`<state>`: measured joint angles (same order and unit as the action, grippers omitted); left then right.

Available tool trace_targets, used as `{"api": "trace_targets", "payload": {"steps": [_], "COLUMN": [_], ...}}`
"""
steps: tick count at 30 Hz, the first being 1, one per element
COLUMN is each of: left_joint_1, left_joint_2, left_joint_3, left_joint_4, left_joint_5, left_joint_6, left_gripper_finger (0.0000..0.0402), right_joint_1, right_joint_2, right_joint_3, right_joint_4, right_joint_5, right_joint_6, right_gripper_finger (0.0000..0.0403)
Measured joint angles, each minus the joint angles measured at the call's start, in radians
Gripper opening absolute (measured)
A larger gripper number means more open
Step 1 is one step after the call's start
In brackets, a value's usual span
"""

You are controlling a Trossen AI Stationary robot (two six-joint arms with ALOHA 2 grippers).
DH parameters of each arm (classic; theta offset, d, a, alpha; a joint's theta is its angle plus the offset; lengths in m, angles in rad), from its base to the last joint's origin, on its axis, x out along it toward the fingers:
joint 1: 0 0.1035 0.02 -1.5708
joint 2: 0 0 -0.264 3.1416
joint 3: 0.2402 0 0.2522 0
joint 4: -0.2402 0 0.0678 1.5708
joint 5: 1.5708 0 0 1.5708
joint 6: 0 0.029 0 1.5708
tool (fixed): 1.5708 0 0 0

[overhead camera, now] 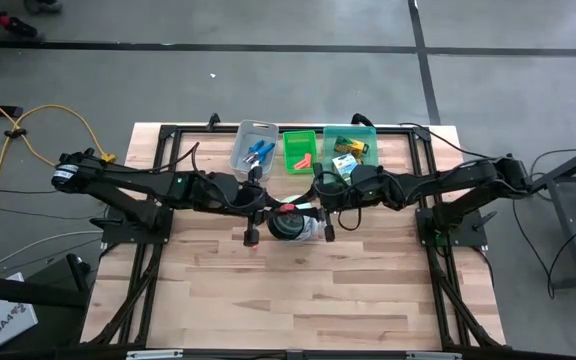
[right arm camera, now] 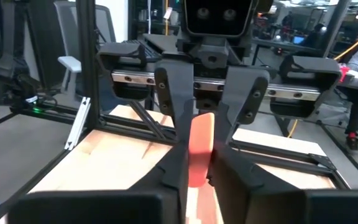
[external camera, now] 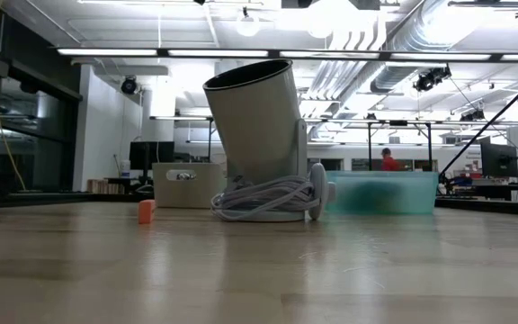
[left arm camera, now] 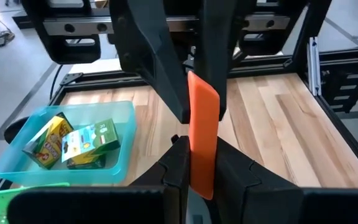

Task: Pick & Place School Supplies
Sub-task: Put the orange eraser into the green bin

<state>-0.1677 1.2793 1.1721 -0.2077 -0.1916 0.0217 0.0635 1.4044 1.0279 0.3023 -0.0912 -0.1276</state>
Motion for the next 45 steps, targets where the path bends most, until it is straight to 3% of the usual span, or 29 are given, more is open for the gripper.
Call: {"api": "trace_targets", "payload": {"steps": [7,26,45], "left_joint_1": [0.000,0.000,0.000], "left_joint_2": [0.000,0.000,0.000], "left_joint_3": [0.000,0.000,-0.001], "left_joint_4": [-0.001,-0.001,0.010], "left_joint_5": [0.011,0.015,0.089], "left_joint_6": [0.004,0.033,0.062], "left_gripper_finger": [0.0048,0.0068,0.0068], "right_joint_1": [0.000,0.000,0.016], "right_joint_2": [-0.001,-0.001,-0.002], "right_joint_3": [0.000,0.001,0.001], "right_joint_4": [-0.002,-0.010,-0.050], "right_joint_5": [-0.015,-0.019,-0.013], "right_joint_6": [-0.008,0.020,0.052], "right_gripper_finger": [0.0019,0.0016,0.0015]}}
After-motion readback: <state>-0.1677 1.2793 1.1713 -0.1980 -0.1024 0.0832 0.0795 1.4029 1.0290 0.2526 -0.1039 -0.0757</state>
